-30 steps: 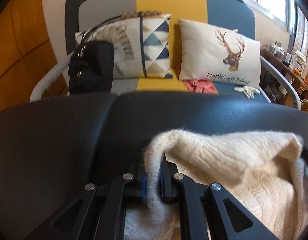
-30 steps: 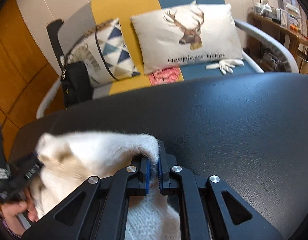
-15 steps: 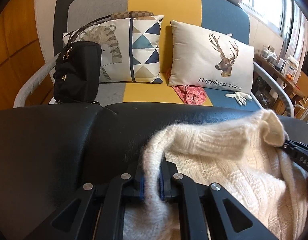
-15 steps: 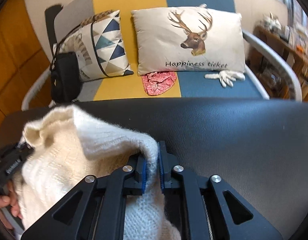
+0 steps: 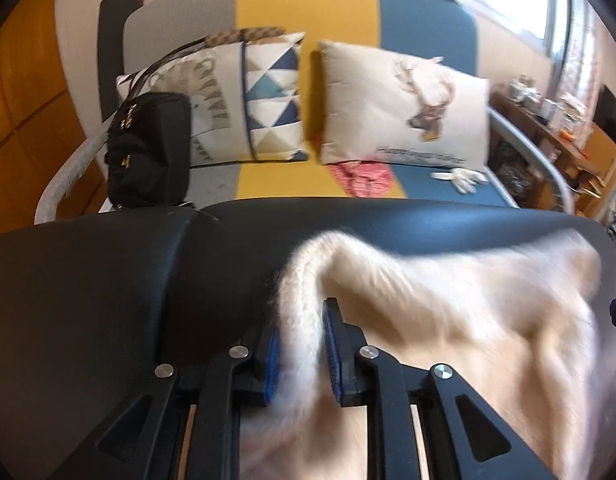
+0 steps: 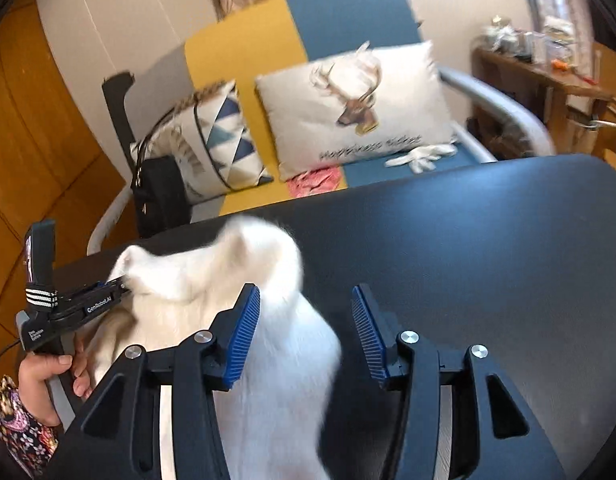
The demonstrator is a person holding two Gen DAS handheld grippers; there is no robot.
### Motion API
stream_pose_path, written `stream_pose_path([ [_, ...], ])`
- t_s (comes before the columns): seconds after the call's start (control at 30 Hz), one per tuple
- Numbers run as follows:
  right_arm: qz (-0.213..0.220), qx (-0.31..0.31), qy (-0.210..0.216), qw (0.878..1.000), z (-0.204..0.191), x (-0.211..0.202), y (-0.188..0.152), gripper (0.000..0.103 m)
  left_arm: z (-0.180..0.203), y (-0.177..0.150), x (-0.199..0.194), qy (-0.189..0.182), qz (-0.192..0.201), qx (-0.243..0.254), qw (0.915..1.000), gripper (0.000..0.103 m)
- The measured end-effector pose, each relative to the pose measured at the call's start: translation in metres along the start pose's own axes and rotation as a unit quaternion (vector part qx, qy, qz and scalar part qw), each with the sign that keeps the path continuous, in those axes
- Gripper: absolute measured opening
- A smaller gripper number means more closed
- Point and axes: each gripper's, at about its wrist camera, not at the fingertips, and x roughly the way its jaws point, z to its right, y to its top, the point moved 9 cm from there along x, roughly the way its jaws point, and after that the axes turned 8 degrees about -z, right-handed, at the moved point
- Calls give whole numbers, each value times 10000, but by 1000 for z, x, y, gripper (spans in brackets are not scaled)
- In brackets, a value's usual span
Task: Fold clothes
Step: 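Lower the held sweater onto the ottoman with both grippers and release, then grasp a sweater sleeve with the right gripper and lift it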
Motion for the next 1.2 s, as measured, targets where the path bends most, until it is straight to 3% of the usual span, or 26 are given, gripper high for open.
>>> stream_pose_path([
  [0.1,-126,132,-164,9997,5,-21,-19,52,15,-26,-20,118,49,245,9996,19],
  [0.27,-521,204,168,9983,-7,-41,-63,52,36,-86,-45,-76,-12,501,9987,19],
  [0.37,-702,-169,172,9972,-22,-58,-91,52,40,-125,-52,-110,-203,567,9981,19],
  [0.43,-779,-447,102,9959,-31,-68,-108,53,40,-139,-58,42,-90,670,9977,19],
  [0.57,-845,-1058,-186,9906,-48,-82,-137,61,41,-151,-64,344,91,868,9956,20],
  [0.77,-937,-1965,-615,9741,-73,-104,-181,67,36,-153,-63,130,97,720,9973,22],
  [0.9,-1059,-2369,-750,9628,-82,-88,-206,69,35,-156,-64,28,114,641,9979,23],
  [0.93,-1069,-2443,-782,9606,-81,-83,-211,66,35,-155,-64,36,117,644,9979,23],
  [1.0,-1069,-2437,-793,9607,-76,-81,-210,41,35,-155,-64,32,122,659,9977,23],
  [1.07,-1048,-2270,-750,9653,-64,-86,-198,23,34,-155,-64,-44,125,630,9979,24],
  [1.2,-992,-1840,-742,9751,-32,-94,-173,15,31,-154,-63,-278,98,482,9984,24],
])
